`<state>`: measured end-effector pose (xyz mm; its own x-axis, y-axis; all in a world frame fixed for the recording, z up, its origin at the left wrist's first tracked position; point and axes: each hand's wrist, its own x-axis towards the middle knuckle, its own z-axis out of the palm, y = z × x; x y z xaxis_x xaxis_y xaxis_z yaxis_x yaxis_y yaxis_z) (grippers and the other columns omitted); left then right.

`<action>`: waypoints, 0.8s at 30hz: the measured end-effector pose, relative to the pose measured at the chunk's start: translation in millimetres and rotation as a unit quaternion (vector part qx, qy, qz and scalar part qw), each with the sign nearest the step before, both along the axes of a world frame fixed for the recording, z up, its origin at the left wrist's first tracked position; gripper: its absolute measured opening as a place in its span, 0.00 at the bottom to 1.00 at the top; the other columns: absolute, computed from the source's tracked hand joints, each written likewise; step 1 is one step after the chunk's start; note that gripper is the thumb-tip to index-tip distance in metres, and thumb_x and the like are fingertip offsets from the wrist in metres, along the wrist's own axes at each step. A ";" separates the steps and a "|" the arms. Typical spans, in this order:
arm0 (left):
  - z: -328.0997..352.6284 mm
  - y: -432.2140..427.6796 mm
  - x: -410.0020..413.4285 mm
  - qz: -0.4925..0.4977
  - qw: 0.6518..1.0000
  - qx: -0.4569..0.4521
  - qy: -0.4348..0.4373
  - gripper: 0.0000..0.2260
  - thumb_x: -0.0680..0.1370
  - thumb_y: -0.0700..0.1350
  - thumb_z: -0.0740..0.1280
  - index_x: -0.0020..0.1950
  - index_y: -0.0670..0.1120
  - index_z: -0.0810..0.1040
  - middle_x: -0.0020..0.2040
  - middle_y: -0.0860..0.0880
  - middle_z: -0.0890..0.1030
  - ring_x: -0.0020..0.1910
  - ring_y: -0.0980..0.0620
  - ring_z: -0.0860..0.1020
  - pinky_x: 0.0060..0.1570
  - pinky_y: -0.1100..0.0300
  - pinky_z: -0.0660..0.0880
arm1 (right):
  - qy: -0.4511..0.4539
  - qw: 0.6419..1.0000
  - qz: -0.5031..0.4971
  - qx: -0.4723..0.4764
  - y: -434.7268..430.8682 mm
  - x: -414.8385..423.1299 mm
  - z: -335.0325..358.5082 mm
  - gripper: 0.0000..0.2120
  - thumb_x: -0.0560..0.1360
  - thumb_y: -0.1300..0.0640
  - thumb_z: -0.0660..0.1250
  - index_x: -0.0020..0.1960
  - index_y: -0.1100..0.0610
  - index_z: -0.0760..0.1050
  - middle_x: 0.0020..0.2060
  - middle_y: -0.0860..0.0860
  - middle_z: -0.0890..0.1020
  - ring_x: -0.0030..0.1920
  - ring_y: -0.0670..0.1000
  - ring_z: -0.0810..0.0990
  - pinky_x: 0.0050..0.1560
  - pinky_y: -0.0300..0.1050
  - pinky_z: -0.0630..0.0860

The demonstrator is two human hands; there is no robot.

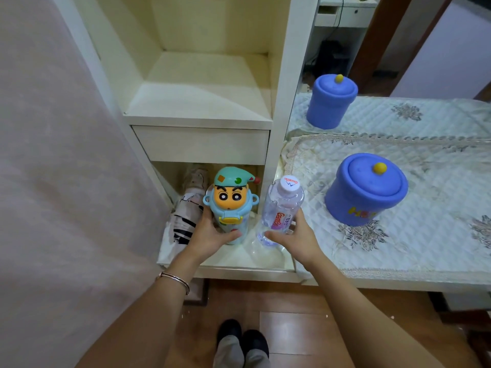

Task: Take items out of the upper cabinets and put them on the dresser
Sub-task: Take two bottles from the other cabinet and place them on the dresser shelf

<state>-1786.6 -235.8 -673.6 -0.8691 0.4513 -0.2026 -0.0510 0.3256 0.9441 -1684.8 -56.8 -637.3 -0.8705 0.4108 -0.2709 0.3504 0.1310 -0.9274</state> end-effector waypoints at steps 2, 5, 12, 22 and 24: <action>1.2 -0.7 1.1 -0.006 1.000 0.001 0.002 0.35 0.65 0.37 0.76 0.68 0.44 0.64 0.62 0.46 0.76 0.62 0.51 0.75 0.62 0.54 0.74 | 0.004 1.000 -0.003 -0.004 -2.0 1.6 -1.0 0.28 0.67 0.64 0.74 0.58 0.46 0.63 0.46 0.41 0.74 0.45 0.38 0.75 0.37 0.25 0.74; 3.2 1.3 4.7 -0.004 1.000 -0.005 0.012 0.35 0.66 0.37 0.75 0.68 0.44 0.63 0.61 0.50 0.75 0.59 0.55 0.75 0.61 0.59 0.73 | -0.003 1.000 0.005 0.009 -2.7 1.7 -0.6 0.29 0.67 0.65 0.73 0.58 0.46 0.63 0.48 0.43 0.74 0.48 0.43 0.75 0.41 0.27 0.71; 6.9 -5.7 17.2 0.032 0.999 -0.016 0.013 0.31 0.66 0.37 0.75 0.65 0.43 0.64 0.60 0.51 0.76 0.58 0.64 0.75 0.57 0.66 0.75 | -0.045 0.998 0.011 0.034 2.8 15.7 1.8 0.34 0.68 0.63 0.73 0.70 0.56 0.62 0.55 0.47 0.70 0.55 0.49 0.71 0.54 0.40 0.68; -21.7 -60.1 64.7 -0.163 0.973 -0.148 -0.066 0.09 0.76 0.38 0.64 0.46 0.54 0.75 0.41 0.49 0.78 0.40 0.52 0.77 0.39 0.73 0.73 | -0.172 0.977 -0.120 0.040 -6.4 111.4 -34.7 0.16 0.74 0.54 0.67 0.60 0.56 0.74 0.50 0.52 0.79 0.50 0.49 0.76 0.49 0.40 0.70; -42.8 -62.4 63.2 -0.276 0.928 -0.225 -0.114 0.05 0.77 0.41 0.64 0.49 0.51 0.75 0.46 0.49 0.78 0.42 0.57 0.76 0.36 0.78 0.71 | -0.229 0.957 -0.174 0.039 -25.3 148.5 -52.0 0.17 0.74 0.54 0.66 0.62 0.58 0.74 0.55 0.54 0.79 0.53 0.50 0.76 0.51 0.39 0.69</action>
<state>-1723.4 -298.3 -716.4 -0.4421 0.6407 -0.6278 0.0594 0.7192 0.6922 -1536.3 -82.1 -689.3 -0.4750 0.6891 -0.5473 0.7527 -0.0042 -0.6584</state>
